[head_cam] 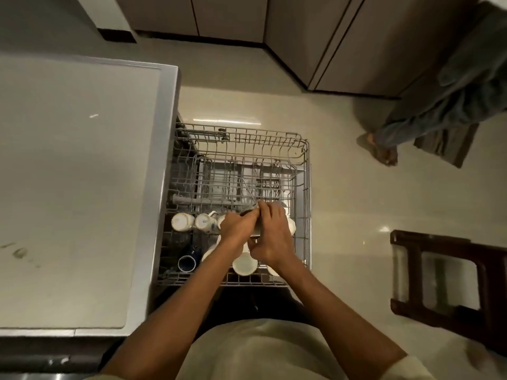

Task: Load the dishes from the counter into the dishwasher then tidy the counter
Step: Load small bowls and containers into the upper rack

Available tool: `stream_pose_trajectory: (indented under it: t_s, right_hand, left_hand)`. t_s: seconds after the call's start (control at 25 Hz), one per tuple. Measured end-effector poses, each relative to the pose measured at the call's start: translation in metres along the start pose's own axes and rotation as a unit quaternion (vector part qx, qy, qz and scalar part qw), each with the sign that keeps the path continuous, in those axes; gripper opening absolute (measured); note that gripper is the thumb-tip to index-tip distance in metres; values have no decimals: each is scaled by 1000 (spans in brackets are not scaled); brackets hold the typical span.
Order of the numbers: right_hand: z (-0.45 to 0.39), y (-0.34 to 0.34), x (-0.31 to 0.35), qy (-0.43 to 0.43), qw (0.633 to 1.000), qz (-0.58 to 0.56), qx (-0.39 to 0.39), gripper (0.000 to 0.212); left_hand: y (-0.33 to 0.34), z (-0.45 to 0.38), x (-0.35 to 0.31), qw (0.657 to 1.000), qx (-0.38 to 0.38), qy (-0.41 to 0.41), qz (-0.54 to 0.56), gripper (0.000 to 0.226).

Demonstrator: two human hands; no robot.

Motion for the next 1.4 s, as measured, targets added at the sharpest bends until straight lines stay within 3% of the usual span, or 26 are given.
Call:
stream_pose_trajectory:
  t_s: [0.32, 0.44, 0.52, 0.6, 0.76, 1.12, 1.4]
  right_hand:
    - [-41, 6, -56, 68, 991, -59, 99, 97]
    - [-57, -1, -78, 58, 983, -71, 157, 107]
    - [-69, -2, -92, 49, 979, -51, 191, 107]
    - [-81, -2, -103, 33, 977, -29, 206, 104]
    - [-116, -10, -129, 27, 977, -6, 212, 101]
    - [-203, -15, -176, 25, 976, 49, 209, 83]
    - [-219, 11, -193, 11, 971, 115, 209, 91]
  left_hand:
    - [25, -37, -20, 994, 62, 10, -92, 26]
    - [29, -51, -37, 971, 50, 64, -225, 8]
    - [30, -59, -51, 936, -3, 154, -316, 40]
    - [38, -75, -61, 886, 0, 228, -403, 72]
    - [58, -121, -58, 818, 85, 225, -522, 85]
    - [89, -175, -78, 806, 139, 192, -542, 82]
    - [106, -214, -63, 799, 134, 143, -568, 82]
Point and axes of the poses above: each hand's wrist, its own z-axis away from the middle knuckle, its own y-axis out of the palm, x = y × z, the point moved 6 cm from there along -z, towards the middle knuckle, and after that the axes turned 11 degrees about x, right-handed, at the moved point
